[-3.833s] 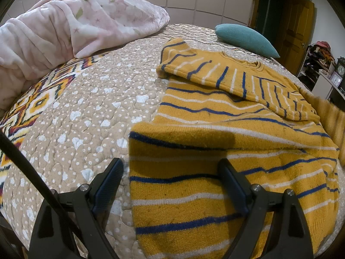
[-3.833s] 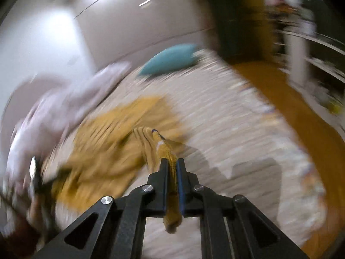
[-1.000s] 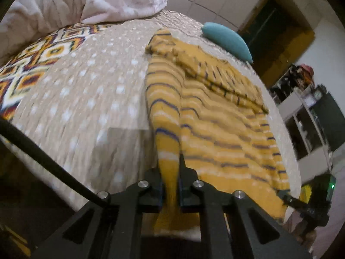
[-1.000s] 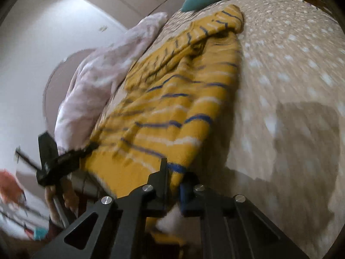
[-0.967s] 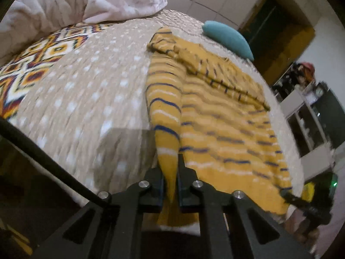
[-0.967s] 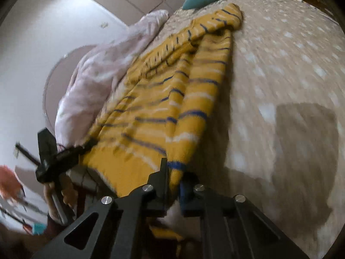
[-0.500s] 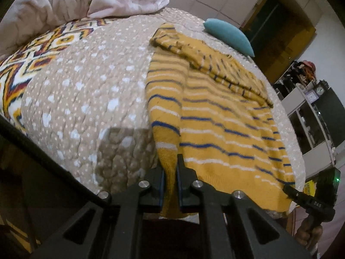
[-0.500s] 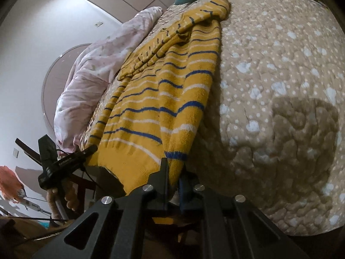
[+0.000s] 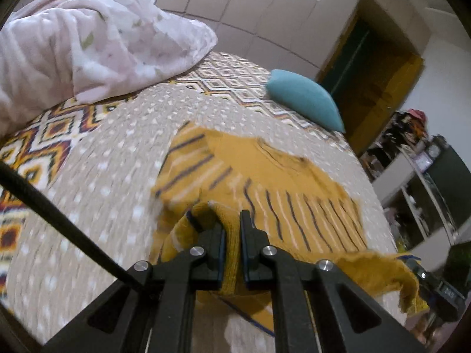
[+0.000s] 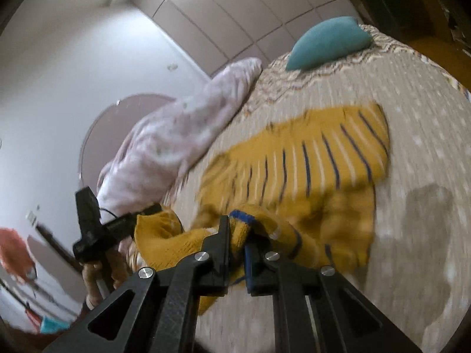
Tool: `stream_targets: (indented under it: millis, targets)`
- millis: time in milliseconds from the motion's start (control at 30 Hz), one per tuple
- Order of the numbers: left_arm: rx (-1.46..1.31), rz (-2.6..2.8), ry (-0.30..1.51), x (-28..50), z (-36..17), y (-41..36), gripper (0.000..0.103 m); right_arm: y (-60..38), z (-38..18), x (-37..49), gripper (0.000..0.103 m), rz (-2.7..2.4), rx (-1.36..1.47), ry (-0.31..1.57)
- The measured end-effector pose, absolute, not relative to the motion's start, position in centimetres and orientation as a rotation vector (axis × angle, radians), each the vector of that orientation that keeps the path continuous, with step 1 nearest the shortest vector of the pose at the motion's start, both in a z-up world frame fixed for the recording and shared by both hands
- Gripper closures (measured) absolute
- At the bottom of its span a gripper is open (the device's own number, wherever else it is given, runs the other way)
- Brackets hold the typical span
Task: Fold small clothes
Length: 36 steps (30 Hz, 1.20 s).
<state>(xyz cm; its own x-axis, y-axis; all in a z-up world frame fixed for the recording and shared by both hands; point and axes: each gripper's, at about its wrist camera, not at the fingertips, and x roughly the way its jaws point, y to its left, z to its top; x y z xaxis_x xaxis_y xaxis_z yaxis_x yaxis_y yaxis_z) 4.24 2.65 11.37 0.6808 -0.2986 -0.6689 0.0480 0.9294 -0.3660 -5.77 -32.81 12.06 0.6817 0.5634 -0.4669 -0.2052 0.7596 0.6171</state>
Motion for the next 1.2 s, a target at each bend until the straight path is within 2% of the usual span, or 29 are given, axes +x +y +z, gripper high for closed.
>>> stream_targets:
  millis: [167, 400, 533, 567, 600, 633, 667, 700, 733, 933, 1200]
  targets:
    - [-0.396, -0.176, 0.859, 8.5, 9.8, 2.7, 0.095, -33.2, 9.8, -0.4, 0.094, 0.408, 0.640, 0.734]
    - [-0.333, -0.143, 0.887, 14.1, 9.4, 1.4, 0.095, -34.8, 9.0, 5.4, 0.094, 0.378, 0.697, 0.750]
    - [-0.449, -0.158, 0.954, 19.6, 9.0, 1.7, 0.092, -37.9, 6.4, 10.9, 0.090, 0.318, 0.855, 0.774]
    - [-0.512, -0.160, 0.960, 20.5, 8.8, 2.3, 0.092, -38.9, 5.4, 12.1, 0.087, 0.293, 0.915, 0.784]
    - [-0.548, -0.161, 0.953, 20.9, 8.9, 2.7, 0.087, -39.6, 4.7, 12.9, 0.080, 0.270, 0.949, 0.788]
    - [-0.571, -0.159, 0.940, 21.1, 9.2, 3.1, 0.073, -40.3, 4.1, 13.6, 0.075, 0.228, 0.967, 0.792]
    - [-0.578, -0.160, 0.925, 21.1, 9.4, 3.3, 0.065, -40.7, 3.9, 14.0, 0.053, 0.187, 0.960, 0.792]
    - [-0.573, -0.156, 0.902, 20.9, 9.8, 3.6, 0.049, -41.2, 3.8, 14.5, 0.035, 0.150, 0.947, 0.783]
    - [-0.559, -0.144, 0.886, 20.7, 10.0, 3.9, 0.042, -41.6, 3.9, 14.7, 0.030, 0.120, 0.935, 0.773]
    - [-0.456, -0.105, 0.930, 18.7, 8.6, 5.6, 0.041, -42.7, 5.2, 14.8, 0.028, 0.076, 0.850, 0.780]
    - [-0.281, -0.130, 0.978, 12.4, 5.9, 7.3, 0.041, -42.6, 6.3, 6.8, 0.028, 0.128, 0.574, 0.827]
